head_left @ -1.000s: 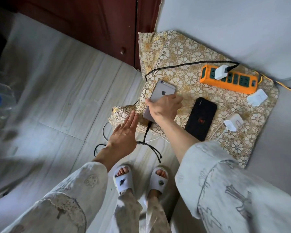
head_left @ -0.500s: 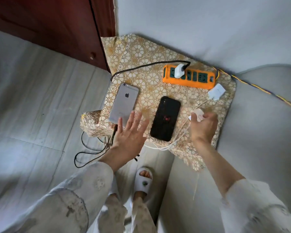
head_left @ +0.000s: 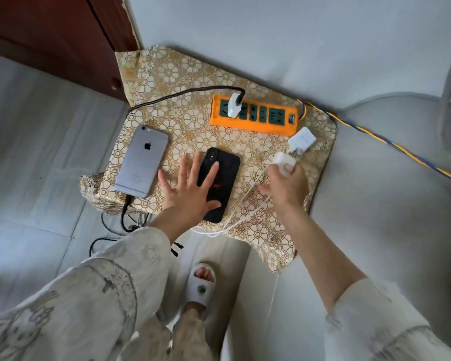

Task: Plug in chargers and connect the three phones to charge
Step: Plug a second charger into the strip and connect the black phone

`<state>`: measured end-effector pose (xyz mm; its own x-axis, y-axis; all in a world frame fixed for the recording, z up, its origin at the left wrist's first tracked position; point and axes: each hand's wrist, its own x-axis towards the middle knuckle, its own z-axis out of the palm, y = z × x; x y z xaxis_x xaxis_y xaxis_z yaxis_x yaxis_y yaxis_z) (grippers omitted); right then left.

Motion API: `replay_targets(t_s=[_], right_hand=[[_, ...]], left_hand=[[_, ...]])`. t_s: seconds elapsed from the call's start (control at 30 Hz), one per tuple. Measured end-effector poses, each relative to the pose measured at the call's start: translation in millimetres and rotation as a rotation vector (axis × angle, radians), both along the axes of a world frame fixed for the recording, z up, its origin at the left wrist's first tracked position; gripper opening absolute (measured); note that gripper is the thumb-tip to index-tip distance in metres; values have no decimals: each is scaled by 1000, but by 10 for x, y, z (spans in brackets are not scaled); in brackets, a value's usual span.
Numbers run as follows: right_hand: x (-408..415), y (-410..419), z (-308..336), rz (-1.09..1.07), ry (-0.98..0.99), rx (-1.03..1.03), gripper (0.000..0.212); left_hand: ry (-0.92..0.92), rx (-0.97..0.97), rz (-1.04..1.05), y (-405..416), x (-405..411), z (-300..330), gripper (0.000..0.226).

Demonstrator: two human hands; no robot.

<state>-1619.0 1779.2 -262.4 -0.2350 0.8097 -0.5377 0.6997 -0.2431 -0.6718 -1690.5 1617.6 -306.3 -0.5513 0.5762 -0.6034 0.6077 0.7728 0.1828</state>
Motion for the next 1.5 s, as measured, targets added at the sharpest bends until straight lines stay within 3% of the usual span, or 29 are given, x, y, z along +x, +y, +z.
replay_targets(t_s=[0.1, 0.17, 0.33, 0.5, 0.77, 0.9, 1.1, 1.27, 1.5], right_hand=[[-148, 416, 183, 342, -91, 294, 34], [-349, 704, 314, 562, -146, 449, 42], [-819, 1006, 425, 1062, -256, 496, 48], [-1001, 1010, 435, 1216, -276, 507, 49], [-1242, 931, 527, 1516, -416, 634, 30], [-1316, 834, 526, 1570, -479, 671, 33], [-1238, 876, 496, 1268, -337, 547, 63], [-1191, 860, 475, 1348, -313, 645, 44], [-1226, 784, 481, 1438, -391, 674, 43]], left_hand=[[-18, -42, -13, 34, -7, 4, 84], [-27, -68, -13, 41, -11, 3, 84], [-21, -85, -22, 50, -2, -2, 84], [-26, -107, -28, 72, -10, 7, 86], [-34, -97, -22, 68, -7, 67, 84], [-53, -107, -19, 77, -14, 94, 84], [-50, -103, -27, 66, -9, 115, 82], [-44, -109, -24, 68, -12, 88, 83], [-28, -114, -27, 61, 3, 95, 84]])
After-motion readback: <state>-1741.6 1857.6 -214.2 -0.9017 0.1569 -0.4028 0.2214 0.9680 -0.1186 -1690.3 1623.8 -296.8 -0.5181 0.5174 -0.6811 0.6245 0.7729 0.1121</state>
